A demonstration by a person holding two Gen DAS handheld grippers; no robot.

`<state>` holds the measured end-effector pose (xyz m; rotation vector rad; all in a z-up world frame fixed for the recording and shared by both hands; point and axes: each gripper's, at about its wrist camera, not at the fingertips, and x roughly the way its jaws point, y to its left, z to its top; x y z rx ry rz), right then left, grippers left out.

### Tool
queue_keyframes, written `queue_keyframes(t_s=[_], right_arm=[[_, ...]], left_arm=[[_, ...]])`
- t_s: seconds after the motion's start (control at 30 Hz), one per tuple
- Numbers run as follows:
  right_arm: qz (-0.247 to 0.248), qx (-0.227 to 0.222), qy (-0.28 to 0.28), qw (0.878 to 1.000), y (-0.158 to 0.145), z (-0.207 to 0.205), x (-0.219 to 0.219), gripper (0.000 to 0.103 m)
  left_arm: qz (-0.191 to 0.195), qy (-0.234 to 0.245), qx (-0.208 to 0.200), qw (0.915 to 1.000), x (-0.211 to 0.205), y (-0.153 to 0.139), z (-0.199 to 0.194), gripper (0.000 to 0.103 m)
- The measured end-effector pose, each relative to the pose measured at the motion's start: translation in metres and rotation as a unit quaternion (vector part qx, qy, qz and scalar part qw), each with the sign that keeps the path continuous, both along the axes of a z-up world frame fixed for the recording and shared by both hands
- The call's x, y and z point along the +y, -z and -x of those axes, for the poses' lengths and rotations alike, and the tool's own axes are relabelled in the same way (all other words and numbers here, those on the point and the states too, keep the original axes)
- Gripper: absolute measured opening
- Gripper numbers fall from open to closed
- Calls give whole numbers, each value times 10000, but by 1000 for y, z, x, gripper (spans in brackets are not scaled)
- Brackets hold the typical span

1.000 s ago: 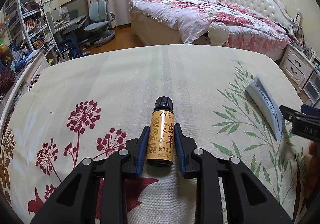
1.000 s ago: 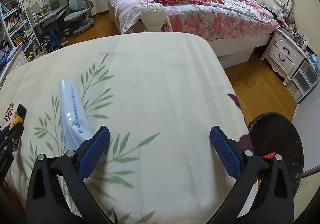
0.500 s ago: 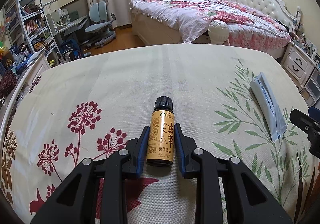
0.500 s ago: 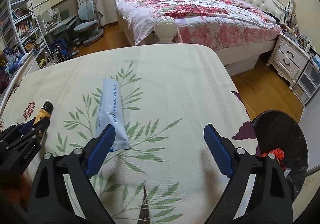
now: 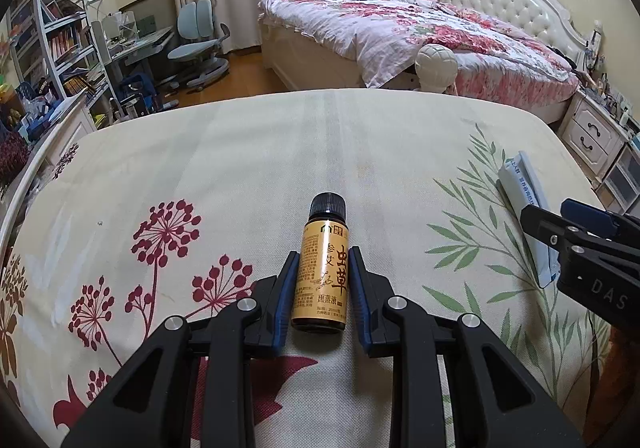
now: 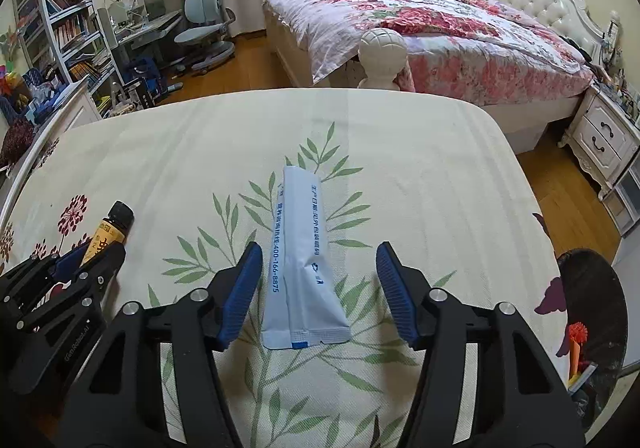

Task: Collect trash
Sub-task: 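Grasp the white-and-blue tube with the right tool while the left tool holds the gold bottle, then carry the gold bottle and white-and-blue tube over the bin with both tools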

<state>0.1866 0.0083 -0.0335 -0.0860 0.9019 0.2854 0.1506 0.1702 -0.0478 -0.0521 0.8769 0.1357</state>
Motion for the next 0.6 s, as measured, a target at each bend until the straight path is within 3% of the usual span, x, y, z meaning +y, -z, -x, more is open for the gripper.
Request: queue_keyframes(t_s=[0.13, 0.6], right_arm=[[6, 73, -63, 10000, 5, 2, 3, 32], [-111, -3, 37, 9999, 4, 42, -25, 30]], left_arm=[[14, 2, -3, 10000, 0, 0, 0, 27], [-51, 88, -71, 9999, -3, -4, 1, 27]])
